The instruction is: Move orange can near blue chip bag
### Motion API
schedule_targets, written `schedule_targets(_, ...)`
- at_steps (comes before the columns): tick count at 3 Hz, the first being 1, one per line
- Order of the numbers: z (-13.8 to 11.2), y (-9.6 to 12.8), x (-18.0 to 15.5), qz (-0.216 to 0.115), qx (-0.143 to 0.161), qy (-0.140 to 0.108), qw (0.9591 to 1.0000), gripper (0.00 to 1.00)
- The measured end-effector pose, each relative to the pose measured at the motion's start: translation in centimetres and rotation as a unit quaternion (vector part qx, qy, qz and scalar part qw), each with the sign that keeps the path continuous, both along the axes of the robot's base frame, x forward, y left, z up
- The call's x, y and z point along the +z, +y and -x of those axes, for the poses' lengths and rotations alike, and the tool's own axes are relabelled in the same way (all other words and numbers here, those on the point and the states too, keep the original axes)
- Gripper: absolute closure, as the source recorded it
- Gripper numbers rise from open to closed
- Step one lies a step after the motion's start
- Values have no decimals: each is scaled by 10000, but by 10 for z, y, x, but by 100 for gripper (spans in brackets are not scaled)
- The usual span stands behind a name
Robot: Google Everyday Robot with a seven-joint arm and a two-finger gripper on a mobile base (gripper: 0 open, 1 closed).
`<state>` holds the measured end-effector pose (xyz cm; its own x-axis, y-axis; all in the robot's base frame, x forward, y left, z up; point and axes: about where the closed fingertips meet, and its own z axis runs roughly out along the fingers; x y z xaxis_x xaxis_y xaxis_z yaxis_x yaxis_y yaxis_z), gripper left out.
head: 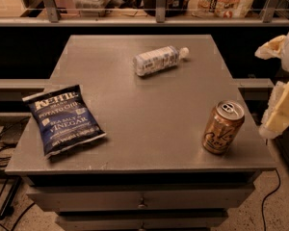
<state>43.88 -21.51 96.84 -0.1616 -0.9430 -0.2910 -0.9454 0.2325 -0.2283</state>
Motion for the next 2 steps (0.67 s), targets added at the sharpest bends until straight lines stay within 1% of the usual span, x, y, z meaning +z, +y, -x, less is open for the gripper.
schedule_targets(1,1,16,-10,-574,399,-33,9975,0)
schedule_targets(2,-3,37,-34,-971,529,55,9939,0)
